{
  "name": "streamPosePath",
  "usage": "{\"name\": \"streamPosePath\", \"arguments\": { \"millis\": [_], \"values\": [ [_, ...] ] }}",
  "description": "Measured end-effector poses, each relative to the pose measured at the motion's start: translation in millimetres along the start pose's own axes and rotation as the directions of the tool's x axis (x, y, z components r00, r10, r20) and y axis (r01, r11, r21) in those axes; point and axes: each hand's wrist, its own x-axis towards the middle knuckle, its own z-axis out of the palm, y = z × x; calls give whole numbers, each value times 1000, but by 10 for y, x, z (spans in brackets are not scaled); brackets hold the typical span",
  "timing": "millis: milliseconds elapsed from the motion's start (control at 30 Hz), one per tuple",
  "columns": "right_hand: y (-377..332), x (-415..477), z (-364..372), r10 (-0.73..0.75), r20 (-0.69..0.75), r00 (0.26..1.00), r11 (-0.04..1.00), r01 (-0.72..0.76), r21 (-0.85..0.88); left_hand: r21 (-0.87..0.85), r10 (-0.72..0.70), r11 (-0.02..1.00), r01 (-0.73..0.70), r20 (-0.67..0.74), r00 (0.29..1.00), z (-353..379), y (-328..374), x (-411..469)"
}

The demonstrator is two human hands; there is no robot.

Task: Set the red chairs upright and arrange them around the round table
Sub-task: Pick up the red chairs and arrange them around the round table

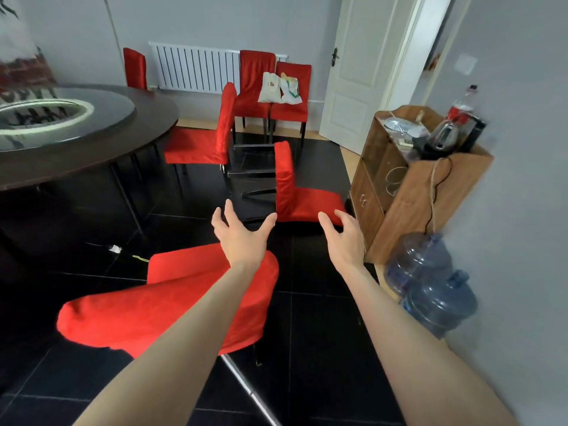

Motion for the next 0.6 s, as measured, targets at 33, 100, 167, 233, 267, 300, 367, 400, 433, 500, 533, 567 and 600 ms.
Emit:
{"name": "streamPosePath", "arguments": {
  "millis": [33, 100, 167, 233, 267, 300, 367, 400, 433, 500, 533, 567, 600],
  "values": [
    [20, 58, -66, 4, -16, 1000, 1000, -4, 11, -5, 14, 1000, -14, 13, 1000, 88, 51, 6],
    [84, 196, -221, 16, -48, 999, 999, -15, 30, -10, 38, 999, -38, 47, 998, 317, 155, 27],
    [144, 329, -349, 33, -80, 996, 999, -30, 36, -19, 59, 998, -57, 90, 994, 534, 238, 51],
    [204, 476, -448, 58, -111, 992, 997, -52, 53, -36, 71, 997, -66, 135, 988, 746, 297, 93],
    [225, 542, -481, 65, -119, 991, 997, -58, 58, -44, 72, 997, -66, 157, 985, 830, 316, 119],
    [255, 619, -510, 73, -128, 989, 996, -65, 63, -52, 73, 997, -65, 179, 981, 934, 335, 150],
    [325, 790, -563, 85, -148, 985, 995, -76, 70, -61, 75, 996, -64, 214, 974, 1142, 373, 216],
    [359, 880, -588, 87, -159, 983, 994, -76, 74, -66, 78, 996, -65, 226, 971, 1244, 386, 252],
    [401, 993, -615, 92, -169, 981, 994, -80, 78, -72, 81, 995, -65, 239, 968, 1375, 403, 302],
    [477, 1210, -653, 94, -185, 978, 993, -79, 89, -81, 87, 994, -68, 261, 962, 1604, 437, 410],
    [522, 1379, -677, 97, -197, 976, 993, -81, 88, -95, 92, 993, -69, 272, 958, 1773, 484, 502],
    [547, 1520, -688, 97, -203, 974, 993, -83, 80, -102, 93, 993, -66, 281, 955, 1903, 521, 590],
    [579, 1726, -702, 98, -211, 972, 994, -84, 75, -113, 87, 992, -56, 286, 954, 2078, 565, 710]
  ]
}}
